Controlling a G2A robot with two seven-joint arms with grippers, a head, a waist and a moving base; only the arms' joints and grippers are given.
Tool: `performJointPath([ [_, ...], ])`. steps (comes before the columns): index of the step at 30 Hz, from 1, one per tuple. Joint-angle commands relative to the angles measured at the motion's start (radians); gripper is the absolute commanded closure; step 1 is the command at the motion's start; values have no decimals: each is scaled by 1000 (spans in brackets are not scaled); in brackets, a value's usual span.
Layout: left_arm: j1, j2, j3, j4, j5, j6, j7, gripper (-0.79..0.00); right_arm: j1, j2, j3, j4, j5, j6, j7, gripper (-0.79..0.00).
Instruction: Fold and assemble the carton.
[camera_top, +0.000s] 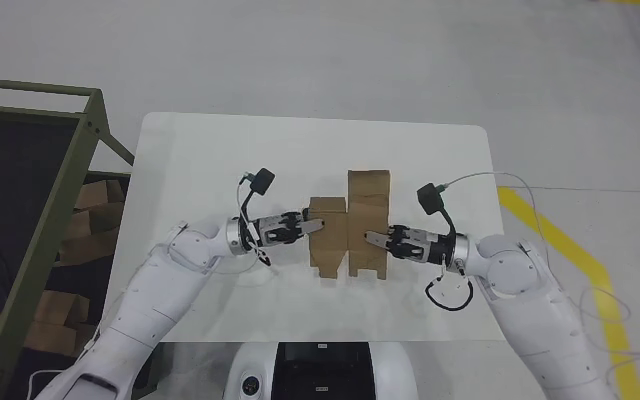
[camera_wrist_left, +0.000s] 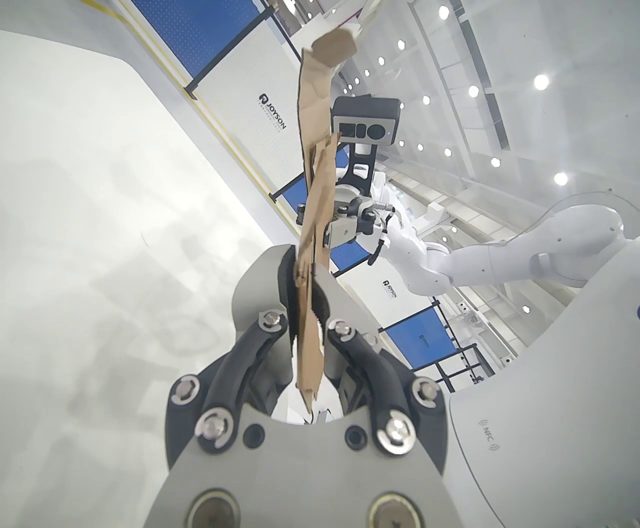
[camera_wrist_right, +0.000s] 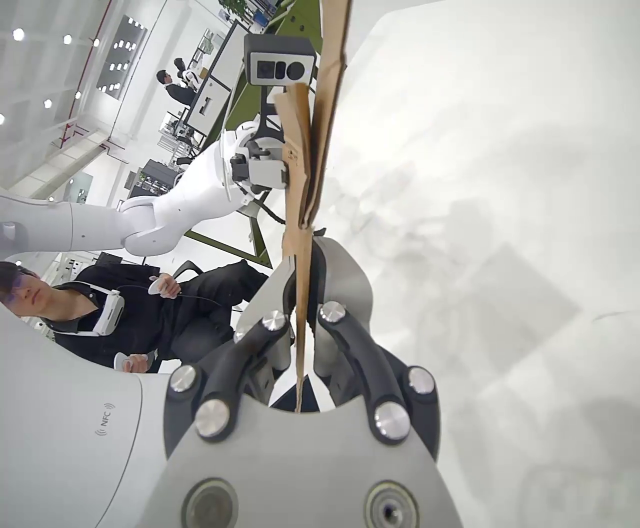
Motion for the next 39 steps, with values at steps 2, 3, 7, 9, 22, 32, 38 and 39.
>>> performJointPath([
  [2,5,8,-34,2,-14,-13,3,-785,3,5,3,6,47,-10,42,0],
  [3,7,11,-45,1,-24,-18,-1,-785,5,7,5,8,52,-8,48,0],
  [7,15,23,-85,-10,-91,-52,-38,-785,14,11,-5,9,76,-3,81,0],
  [9,22,30,-95,-14,-145,-89,-92,-785,21,12,-10,13,93,-4,97,0],
  [22,23,34,-101,-15,-150,-86,-104,-785,25,18,-14,12,120,-7,135,0],
  [32,-69,24,-58,30,-271,-46,-144,-785,13,20,-21,4,154,21,110,0],
  [38,-159,15,24,68,-233,-54,-137,-785,29,24,-37,13,196,25,154,0],
  [39,-171,14,37,70,-223,-63,-127,-785,33,24,-40,16,204,24,163,0],
])
